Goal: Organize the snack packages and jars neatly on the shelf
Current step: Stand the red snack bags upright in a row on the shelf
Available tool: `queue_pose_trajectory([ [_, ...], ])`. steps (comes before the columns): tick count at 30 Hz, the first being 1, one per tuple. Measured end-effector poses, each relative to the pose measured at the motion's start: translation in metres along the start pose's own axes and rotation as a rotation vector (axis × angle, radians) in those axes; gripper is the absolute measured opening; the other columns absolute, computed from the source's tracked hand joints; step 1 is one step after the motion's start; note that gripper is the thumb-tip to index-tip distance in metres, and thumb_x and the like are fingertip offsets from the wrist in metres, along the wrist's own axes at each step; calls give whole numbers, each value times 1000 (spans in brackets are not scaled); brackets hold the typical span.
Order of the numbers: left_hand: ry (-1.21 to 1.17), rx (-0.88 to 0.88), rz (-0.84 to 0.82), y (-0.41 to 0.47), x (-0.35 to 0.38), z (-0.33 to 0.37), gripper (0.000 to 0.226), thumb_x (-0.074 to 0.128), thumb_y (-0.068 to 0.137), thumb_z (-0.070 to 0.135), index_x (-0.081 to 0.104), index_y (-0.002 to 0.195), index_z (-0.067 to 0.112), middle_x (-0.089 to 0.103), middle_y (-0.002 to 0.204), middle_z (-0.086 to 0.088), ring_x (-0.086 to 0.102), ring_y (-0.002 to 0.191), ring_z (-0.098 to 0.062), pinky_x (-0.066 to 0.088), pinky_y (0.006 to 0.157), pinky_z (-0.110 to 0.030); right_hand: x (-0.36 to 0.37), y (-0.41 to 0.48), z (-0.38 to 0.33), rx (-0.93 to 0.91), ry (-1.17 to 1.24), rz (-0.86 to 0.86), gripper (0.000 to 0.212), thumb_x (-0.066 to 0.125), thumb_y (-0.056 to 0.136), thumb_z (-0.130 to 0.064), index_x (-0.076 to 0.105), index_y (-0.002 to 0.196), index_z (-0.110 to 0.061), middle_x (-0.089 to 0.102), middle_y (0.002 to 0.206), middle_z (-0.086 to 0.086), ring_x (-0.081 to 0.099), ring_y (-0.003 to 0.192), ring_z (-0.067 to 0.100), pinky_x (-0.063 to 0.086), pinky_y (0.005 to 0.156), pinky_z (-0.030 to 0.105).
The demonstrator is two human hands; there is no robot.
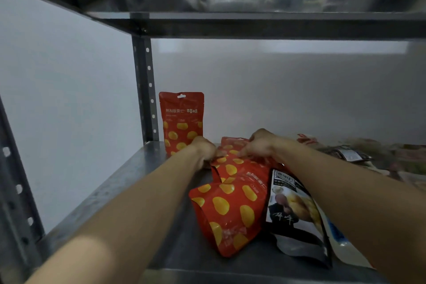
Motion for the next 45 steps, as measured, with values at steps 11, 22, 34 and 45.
queue_pose_trajectory([
  [11,-335,165,173,-14,-14,5,44,67,80,-13,59,119,3,68,99,-13,67,70,-24,59,59,-31,0,0,8,-20,219,74,82,81,66,-52,50,133,-14,61,128,5,59,114,27,49,98,41],
  [22,-416,533,242,-61,-53,55,35,67,86,3,60,115,22,69,100,-2,69,87,-13,57,66,-21,-45,-37,-17,-248,738,387,90,89,66,-26,38,140,-15,62,122,9,63,108,24,53,92,36],
  [34,-78,580,301,-90,-110,19,51,71,85,13,50,131,17,61,121,-3,62,107,-23,56,88,-40,12,-52,-93,-355,463,257,75,89,65,-28,51,128,-14,61,122,3,60,110,23,51,85,30],
  [45,-100,438,266,-61,-119,-18,49,70,85,9,49,129,15,61,119,-8,61,107,-27,55,89,-43,44,-36,-102,-298,346,178,69,88,68,-26,55,126,-10,62,123,6,60,113,25,51,97,37],
])
Point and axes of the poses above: each hand's wrist, its own y-axis towards the middle knuckle, its own x-axis out of the palm, z = x × y, the point moved 8 cm from there along y, towards the middle knuckle
